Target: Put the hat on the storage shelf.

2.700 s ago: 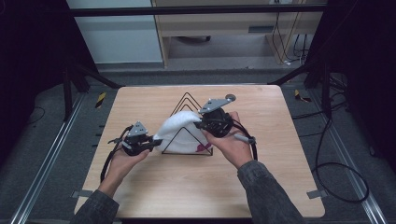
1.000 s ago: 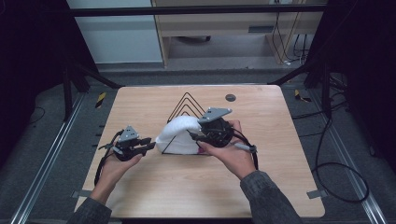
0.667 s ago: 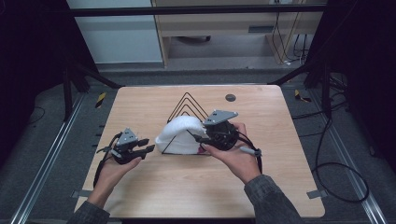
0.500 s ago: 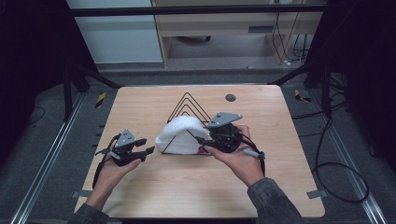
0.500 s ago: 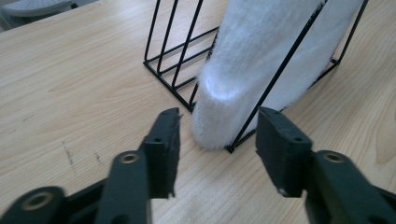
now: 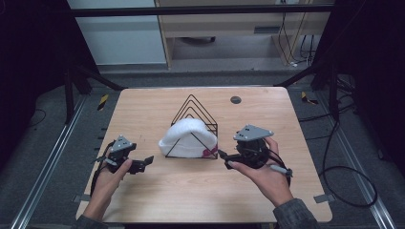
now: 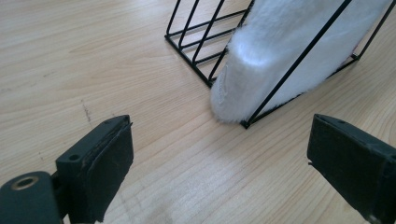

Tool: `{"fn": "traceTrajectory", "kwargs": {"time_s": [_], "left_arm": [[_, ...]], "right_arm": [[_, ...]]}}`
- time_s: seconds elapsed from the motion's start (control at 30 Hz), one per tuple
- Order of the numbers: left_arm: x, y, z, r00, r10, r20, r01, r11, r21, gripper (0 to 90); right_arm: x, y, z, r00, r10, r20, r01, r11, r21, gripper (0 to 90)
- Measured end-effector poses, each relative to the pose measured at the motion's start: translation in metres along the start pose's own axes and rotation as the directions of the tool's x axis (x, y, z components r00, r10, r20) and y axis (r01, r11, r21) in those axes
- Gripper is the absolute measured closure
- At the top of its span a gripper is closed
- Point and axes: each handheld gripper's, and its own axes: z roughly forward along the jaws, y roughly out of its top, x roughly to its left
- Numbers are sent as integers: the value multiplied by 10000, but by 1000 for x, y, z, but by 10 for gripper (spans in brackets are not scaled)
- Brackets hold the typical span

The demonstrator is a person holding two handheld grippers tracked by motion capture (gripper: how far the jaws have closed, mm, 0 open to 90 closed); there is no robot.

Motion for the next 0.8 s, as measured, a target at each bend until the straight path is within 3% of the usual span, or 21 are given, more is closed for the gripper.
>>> {"fn": "traceTrajectory", "kwargs": {"time_s": [0.1, 0.23, 0.3, 0.47, 0.67, 0.8], "left_arm": [[2, -4, -1, 9999, 73, -140, -70, 9998, 190, 64], [6, -9, 0, 9994, 33, -346, -21, 9994, 356, 64], [7, -10, 0, 9998, -97, -195, 103, 9994, 316, 65], [10, -16, 1, 9990, 138, -419, -120, 9990, 436, 65], [10, -20, 6, 9966, 486, -666, -427, 9953, 866, 61], [11, -23, 10, 9953, 567, -787, -490, 9941, 963, 57]], "right_arm": [[-4, -15, -7, 9994, -303, 187, 302, 9995, 87, 83], [-9, -28, -12, 9992, -304, 273, 302, 9995, 79, 71], [-13, -39, -14, 9992, -222, 323, 216, 9996, 184, 68], [-20, -61, -19, 9985, -236, 486, 210, 9983, 540, 64], [-31, -82, -21, 9963, 325, 800, -382, 9968, 706, 85], [-44, -101, -13, 9904, 860, 1079, -968, 9904, 992, 101]]}}
